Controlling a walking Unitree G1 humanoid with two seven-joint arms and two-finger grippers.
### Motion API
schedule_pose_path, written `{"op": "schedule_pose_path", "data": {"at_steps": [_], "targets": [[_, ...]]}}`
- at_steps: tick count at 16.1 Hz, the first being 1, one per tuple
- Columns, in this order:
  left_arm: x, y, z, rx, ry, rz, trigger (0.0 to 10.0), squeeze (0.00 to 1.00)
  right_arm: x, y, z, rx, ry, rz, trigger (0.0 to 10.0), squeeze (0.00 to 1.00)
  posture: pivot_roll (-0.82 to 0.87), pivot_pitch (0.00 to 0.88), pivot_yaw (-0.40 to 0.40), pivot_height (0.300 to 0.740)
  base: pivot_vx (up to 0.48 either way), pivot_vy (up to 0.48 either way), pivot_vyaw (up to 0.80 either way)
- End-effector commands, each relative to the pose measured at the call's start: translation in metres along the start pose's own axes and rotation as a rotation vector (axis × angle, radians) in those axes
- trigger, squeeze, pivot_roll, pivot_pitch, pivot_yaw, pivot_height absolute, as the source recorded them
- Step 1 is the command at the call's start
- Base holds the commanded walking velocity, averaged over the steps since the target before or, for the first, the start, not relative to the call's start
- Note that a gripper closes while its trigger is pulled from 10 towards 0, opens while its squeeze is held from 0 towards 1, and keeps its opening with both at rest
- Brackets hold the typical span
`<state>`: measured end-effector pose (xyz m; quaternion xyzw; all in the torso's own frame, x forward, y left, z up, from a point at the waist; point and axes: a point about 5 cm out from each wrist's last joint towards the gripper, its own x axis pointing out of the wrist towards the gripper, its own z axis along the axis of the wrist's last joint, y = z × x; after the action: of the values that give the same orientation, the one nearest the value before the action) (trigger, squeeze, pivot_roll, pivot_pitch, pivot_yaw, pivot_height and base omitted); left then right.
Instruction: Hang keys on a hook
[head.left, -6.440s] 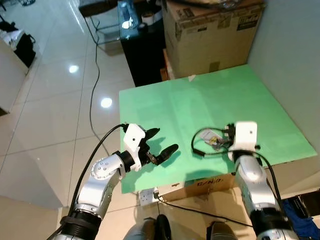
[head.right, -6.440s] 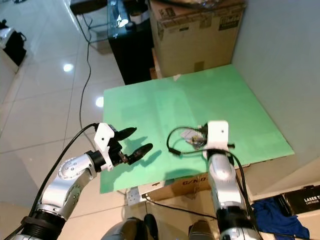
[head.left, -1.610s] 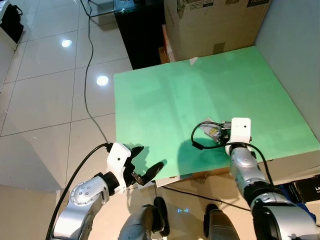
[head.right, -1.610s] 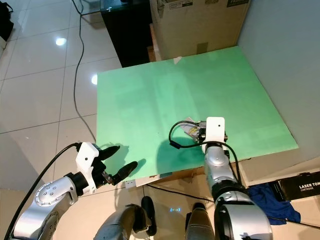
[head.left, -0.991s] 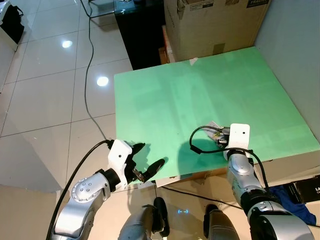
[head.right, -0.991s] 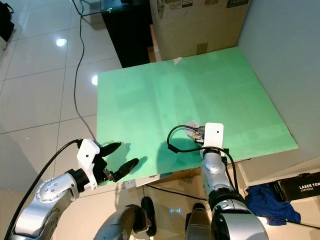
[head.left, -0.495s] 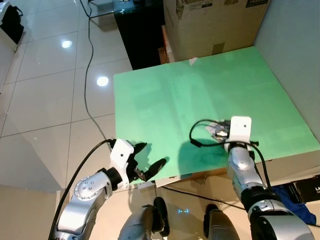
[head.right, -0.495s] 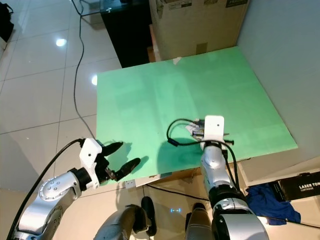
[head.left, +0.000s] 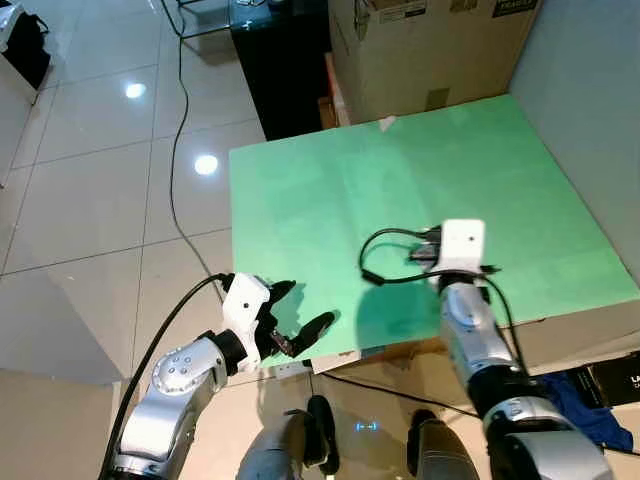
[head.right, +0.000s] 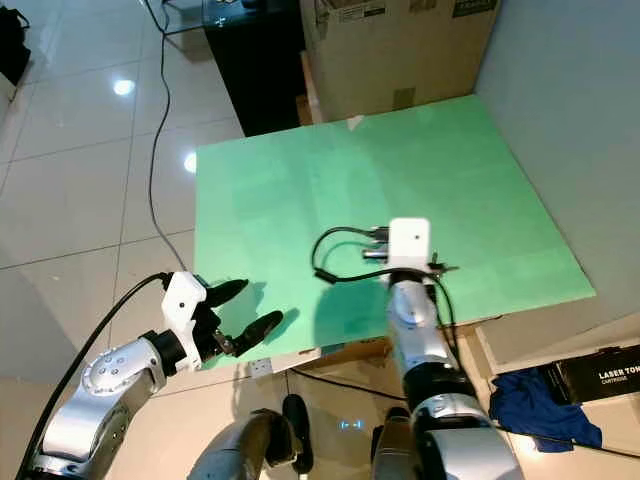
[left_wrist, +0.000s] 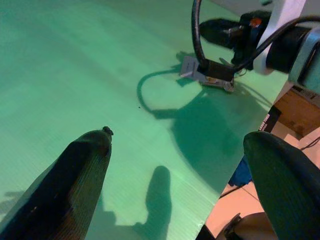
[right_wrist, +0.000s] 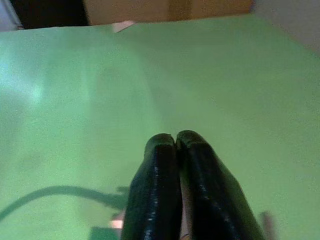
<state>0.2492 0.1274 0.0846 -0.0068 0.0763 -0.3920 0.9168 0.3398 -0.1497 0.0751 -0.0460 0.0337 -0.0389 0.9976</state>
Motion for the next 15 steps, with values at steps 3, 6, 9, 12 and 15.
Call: {"op": "schedule_pose_path", "data": {"at_steps": [3, 6, 9, 12, 15], "targets": [[-0.003, 0.0, -0.007, -0.005, 0.022, -0.004, 10.0, 0.0, -0.013, 0.015, -0.013, 0.005, 0.033, 0.015, 10.0, 1.0, -0.06, 0.23, 0.172, 0.74, 0.0, 0.0, 0.0], [-0.003, 0.002, -0.007, -0.004, 0.018, 0.006, 10.0, 0.0, -0.032, 0.029, -0.019, -0.083, -0.001, -0.014, 10.0, 1.0, -0.06, 0.231, 0.164, 0.74, 0.0, 0.0, 0.0], [-0.002, 0.003, -0.007, -0.007, 0.016, 0.013, 10.0, 0.0, -0.046, 0.037, -0.024, -0.091, -0.008, -0.017, 10.0, 1.0, -0.07, 0.23, 0.162, 0.74, 0.0, 0.0, 0.0], [0.002, 0.0, -0.008, -0.012, 0.008, 0.011, 10.0, 0.0, -0.06, 0.034, -0.041, -0.051, 0.069, -0.05, 10.0, 1.0, -0.07, 0.233, 0.165, 0.74, 0.0, 0.0, 0.0], [0.002, 0.002, -0.009, -0.012, 0.01, 0.012, 10.0, 0.0, -0.056, 0.015, -0.039, -0.091, 0.068, -0.141, 10.0, 1.0, -0.07, 0.235, 0.164, 0.74, 0.0, 0.0, 0.0]]}}
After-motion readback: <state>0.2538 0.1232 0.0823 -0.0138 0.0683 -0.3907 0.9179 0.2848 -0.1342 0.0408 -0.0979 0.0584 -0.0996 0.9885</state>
